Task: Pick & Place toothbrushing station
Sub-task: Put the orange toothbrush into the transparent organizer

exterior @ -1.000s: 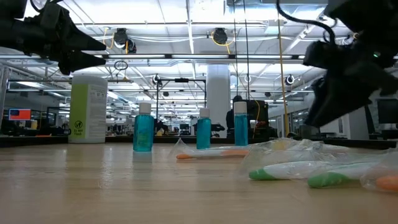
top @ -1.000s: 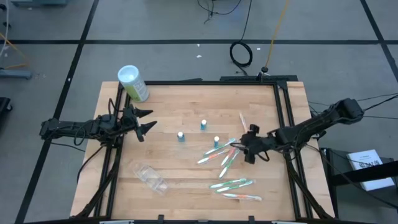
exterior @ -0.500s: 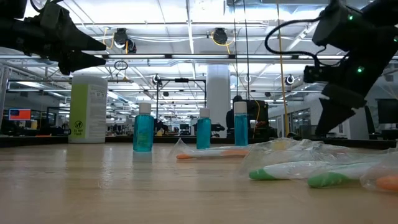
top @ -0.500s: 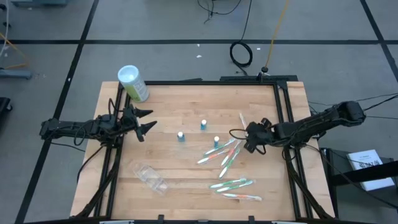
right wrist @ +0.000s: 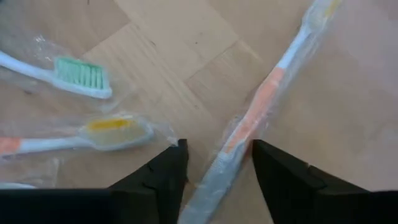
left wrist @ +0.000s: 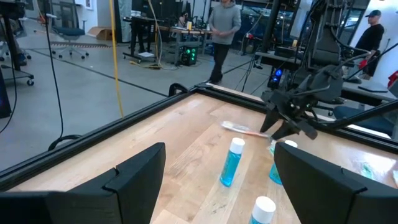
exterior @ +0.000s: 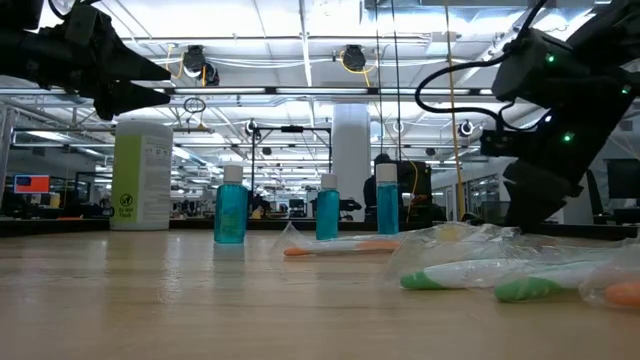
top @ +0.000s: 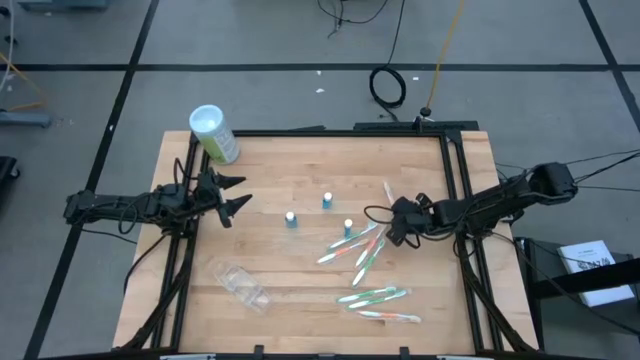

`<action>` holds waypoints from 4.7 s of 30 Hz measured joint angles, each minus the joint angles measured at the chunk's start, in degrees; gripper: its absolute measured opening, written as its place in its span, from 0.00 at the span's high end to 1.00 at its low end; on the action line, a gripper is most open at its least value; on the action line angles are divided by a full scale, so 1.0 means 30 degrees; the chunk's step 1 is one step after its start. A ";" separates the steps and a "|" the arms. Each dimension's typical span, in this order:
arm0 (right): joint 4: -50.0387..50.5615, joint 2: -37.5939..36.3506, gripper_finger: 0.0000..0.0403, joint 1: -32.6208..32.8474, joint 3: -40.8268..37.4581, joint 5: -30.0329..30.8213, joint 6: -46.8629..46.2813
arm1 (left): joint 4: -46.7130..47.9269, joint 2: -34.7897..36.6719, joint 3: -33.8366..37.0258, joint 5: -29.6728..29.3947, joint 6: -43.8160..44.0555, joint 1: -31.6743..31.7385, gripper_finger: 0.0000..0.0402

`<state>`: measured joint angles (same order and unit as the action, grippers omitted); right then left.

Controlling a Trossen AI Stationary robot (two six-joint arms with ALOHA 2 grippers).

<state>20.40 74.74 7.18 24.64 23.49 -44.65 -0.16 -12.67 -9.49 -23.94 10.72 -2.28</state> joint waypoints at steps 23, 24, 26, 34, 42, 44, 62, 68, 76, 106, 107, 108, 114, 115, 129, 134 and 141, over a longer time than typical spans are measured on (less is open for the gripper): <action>-0.0511 -0.3652 0.96 0.0000 0.1007 0.4955 0.3705 | -0.0017 0.0002 0.0003 -0.0007 0.0000 -0.0015 0.23; -0.0772 -0.4092 0.96 0.0000 0.0989 0.5282 0.4219 | -0.0005 -0.0003 -0.0003 -0.0007 0.0000 -0.0015 0.23; -0.1941 -0.5005 0.96 -0.0042 0.0978 0.5841 0.5440 | -0.0020 -0.0002 0.0005 -0.0007 0.0000 -0.0015 0.23; -1.0875 -0.5824 0.96 -0.0027 0.1000 0.2922 1.2333 | -0.0053 0.0002 0.0005 -0.0003 0.0123 -0.0007 0.23; -1.7875 -0.3869 0.96 -0.0044 0.1000 -0.3173 1.5328 | -0.1720 -0.0020 -0.0002 0.0048 0.2341 0.0000 0.23; -1.9299 -0.3171 0.96 -0.0232 0.1000 -0.3830 1.5758 | -0.2002 -0.0021 0.0005 0.0117 0.2648 0.0000 0.23; -2.2561 -0.0549 0.96 -0.2202 0.1008 -0.6922 1.6133 | -0.7401 -0.4580 -0.0003 0.2472 0.3757 -0.0015 0.23; -2.3302 0.0367 0.96 -0.2075 0.1580 -0.6894 1.6037 | -1.5295 -1.1793 -0.0537 0.2894 0.0639 -0.0009 0.23; -2.3317 0.1873 0.96 -0.1982 0.2423 -0.6760 1.5810 | -1.6698 -1.9345 -0.6161 0.5778 -0.3980 -0.0548 0.23; -2.3864 0.1815 0.96 -0.1100 0.2465 -0.6798 1.6271 | -1.5689 -2.2758 -1.0450 0.7133 -0.5923 -0.0658 0.67; -2.3875 0.1815 0.96 -0.1096 0.2465 -0.6798 1.6271 | -1.5693 -2.2758 -1.0450 0.7133 -0.5935 -0.0656 0.71; -2.3885 0.1815 0.96 -0.1100 0.2465 -0.6798 1.6271 | -1.5696 -2.2758 -1.0450 0.7129 -0.5970 -0.0643 0.75; -2.3862 0.1806 0.93 -0.1100 0.2465 -0.6723 1.6244 | -1.5696 -2.2738 -1.0450 0.7199 -0.5895 -0.0663 0.94; -2.3810 0.1800 0.90 -0.1114 0.2465 -0.6682 1.6119 | -1.5567 -2.2597 -1.0444 0.7184 -0.5851 -0.0663 0.96; -2.0015 -0.1641 0.39 -0.1113 0.2443 -0.6791 1.5775 | -0.4474 -1.3745 -1.0449 0.2783 -0.0874 -0.1828 0.97; -1.8283 -0.3838 0.37 -0.1336 0.2443 -0.5096 1.5890 | 0.1459 -1.0118 -1.0450 0.1370 0.4619 -0.3568 0.97; -1.5560 -0.6056 0.39 -0.1401 0.2443 -0.2840 1.6169 | 0.6573 -0.8130 -1.0443 0.0932 1.0655 -0.7648 0.97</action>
<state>-26.28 56.57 2.98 31.97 14.97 3.86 19.56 -37.06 -40.82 -21.15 42.69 -25.23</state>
